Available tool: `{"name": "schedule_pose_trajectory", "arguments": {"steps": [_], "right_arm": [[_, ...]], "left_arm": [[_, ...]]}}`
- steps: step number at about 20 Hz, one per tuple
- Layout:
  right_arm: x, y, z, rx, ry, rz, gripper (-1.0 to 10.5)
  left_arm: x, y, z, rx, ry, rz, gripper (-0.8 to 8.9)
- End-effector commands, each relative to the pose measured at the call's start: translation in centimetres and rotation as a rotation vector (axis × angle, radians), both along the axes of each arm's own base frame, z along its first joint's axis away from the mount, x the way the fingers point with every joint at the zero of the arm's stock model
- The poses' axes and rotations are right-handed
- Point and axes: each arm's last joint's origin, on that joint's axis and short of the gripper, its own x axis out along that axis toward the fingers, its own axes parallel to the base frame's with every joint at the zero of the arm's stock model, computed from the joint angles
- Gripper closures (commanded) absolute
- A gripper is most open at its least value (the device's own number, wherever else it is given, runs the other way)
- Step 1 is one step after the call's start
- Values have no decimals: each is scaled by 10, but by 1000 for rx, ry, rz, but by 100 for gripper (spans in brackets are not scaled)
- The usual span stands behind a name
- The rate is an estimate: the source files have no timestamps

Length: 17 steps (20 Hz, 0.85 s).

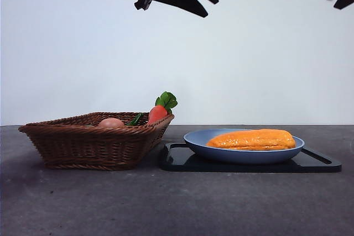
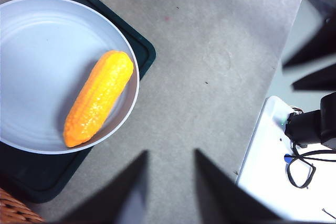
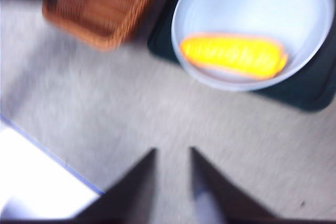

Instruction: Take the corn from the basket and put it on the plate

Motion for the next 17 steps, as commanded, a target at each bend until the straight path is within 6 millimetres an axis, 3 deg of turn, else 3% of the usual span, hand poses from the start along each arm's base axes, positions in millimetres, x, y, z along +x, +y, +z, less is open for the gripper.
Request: {"name": "schedule_pose_trajectory", "arguments": {"steps": [1,5,15,17], "right_arm": [[-2,1,-11,-9,-4,13,945],[-3,0,-29,-19,40,14,945],[-2,1,-29,-17,36,14,945],[3,0,-26,-22,10,-91,944]], "left_arm": [[0,-2,8,-21,-26,-10,809],[0,-2,8,-21,-26,-10,809],[6,-7,16,-94,-122,-10,809],[9,-9,20,-131,-170,-10,809]]}}
